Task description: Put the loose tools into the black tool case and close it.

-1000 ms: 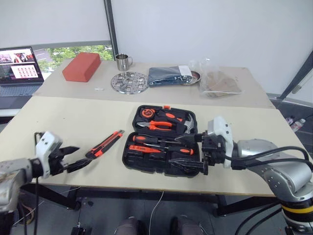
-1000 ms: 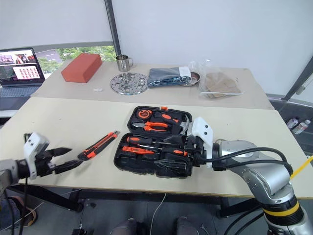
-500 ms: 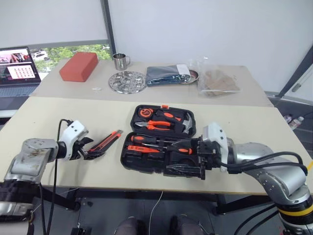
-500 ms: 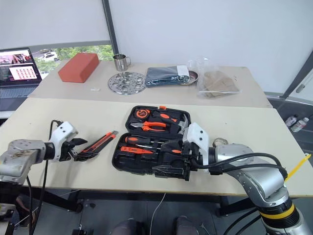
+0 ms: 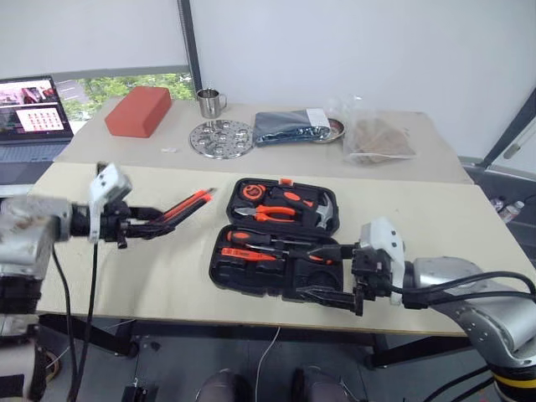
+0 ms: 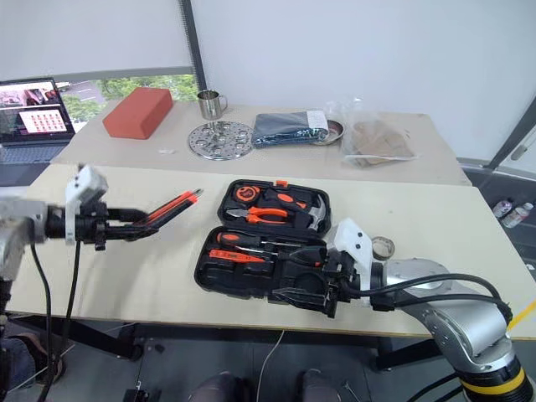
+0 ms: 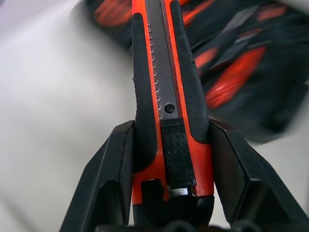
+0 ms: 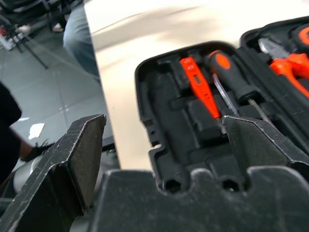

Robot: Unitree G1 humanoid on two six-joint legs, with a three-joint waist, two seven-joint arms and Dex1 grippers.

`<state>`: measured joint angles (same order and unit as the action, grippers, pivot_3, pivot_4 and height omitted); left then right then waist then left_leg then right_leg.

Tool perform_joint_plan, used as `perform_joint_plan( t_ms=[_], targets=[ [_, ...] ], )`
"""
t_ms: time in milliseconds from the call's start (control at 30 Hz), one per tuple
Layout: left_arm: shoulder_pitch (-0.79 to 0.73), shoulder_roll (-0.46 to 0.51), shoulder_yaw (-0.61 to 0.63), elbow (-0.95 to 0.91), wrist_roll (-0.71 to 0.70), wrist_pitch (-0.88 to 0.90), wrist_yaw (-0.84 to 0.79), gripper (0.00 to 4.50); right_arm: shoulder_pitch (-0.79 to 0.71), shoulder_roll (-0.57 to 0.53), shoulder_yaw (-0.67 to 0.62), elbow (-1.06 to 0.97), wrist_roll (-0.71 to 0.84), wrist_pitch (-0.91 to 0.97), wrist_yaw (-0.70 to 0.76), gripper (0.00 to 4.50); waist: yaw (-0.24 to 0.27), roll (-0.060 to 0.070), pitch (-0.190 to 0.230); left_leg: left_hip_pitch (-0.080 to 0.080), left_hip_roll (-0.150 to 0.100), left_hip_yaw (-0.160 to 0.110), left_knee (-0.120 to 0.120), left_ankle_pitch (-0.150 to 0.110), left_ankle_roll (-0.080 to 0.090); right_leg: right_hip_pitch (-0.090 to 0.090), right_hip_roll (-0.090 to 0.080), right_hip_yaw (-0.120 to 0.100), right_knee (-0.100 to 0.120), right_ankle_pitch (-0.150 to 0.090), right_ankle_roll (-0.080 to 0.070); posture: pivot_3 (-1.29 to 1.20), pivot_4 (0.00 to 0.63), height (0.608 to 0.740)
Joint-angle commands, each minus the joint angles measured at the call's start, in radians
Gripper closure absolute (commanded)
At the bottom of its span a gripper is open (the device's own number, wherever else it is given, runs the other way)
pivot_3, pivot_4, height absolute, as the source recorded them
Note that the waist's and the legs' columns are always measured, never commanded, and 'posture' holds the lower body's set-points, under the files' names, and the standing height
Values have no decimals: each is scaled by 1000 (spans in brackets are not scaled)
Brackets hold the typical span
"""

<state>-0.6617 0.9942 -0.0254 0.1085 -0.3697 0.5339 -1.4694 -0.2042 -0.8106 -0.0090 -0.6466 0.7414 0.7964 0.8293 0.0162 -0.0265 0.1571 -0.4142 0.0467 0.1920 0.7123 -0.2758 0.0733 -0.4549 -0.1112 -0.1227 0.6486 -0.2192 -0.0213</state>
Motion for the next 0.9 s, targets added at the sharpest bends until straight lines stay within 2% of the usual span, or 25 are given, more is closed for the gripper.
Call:
perform_joint_plan(
  t_ms=[33,167,333,767,833,867,900],
  targets=[
    [-31,-54,-182,-68,62,-121,-134,2724,38,-17,-39,-53,3,-18,-4,0,-4,1,-1,0,0,0,0,0,0,0,0,1,0,0,0,0,150,736],
    [-124,-158,-336,40,126,-218,-145,2724,83,-12,-67,-84,2,-17,-41,0,-6,1,0,0,2,0,2,0,0,0,4,1,1,0,0,0,150,736],
    [-193,-245,-433,191,159,-336,-145,2724,140,2,-104,-131,9,-10,-100,0,-12,0,0,0,3,0,2,1,0,-1,5,2,1,1,-1,0,150,736],
    [-255,-302,-524,284,156,-407,-145,2724,190,26,-128,-142,3,-19,-186,0,-5,0,0,-1,3,-1,3,1,1,0,4,2,0,1,-1,0,150,736],
    [-263,-318,-521,303,160,-383,-145,1724,185,28,-122,-134,-1,-21,-191,0,-5,0,0,-1,3,-1,3,1,1,0,4,2,0,1,0,0,150,736],
    [-265,-324,-518,308,159,-389,-145,1580,183,29,-119,-132,-2,-22,-192,0,-5,0,0,-1,3,-1,3,1,2,0,4,2,0,1,0,0,150,736],
    [-267,-324,-514,302,149,-376,-145,1197,182,29,-117,-129,-4,-23,-192,0,-5,0,0,-1,3,-1,3,1,2,0,4,2,0,1,0,0,150,736]
  ],
)
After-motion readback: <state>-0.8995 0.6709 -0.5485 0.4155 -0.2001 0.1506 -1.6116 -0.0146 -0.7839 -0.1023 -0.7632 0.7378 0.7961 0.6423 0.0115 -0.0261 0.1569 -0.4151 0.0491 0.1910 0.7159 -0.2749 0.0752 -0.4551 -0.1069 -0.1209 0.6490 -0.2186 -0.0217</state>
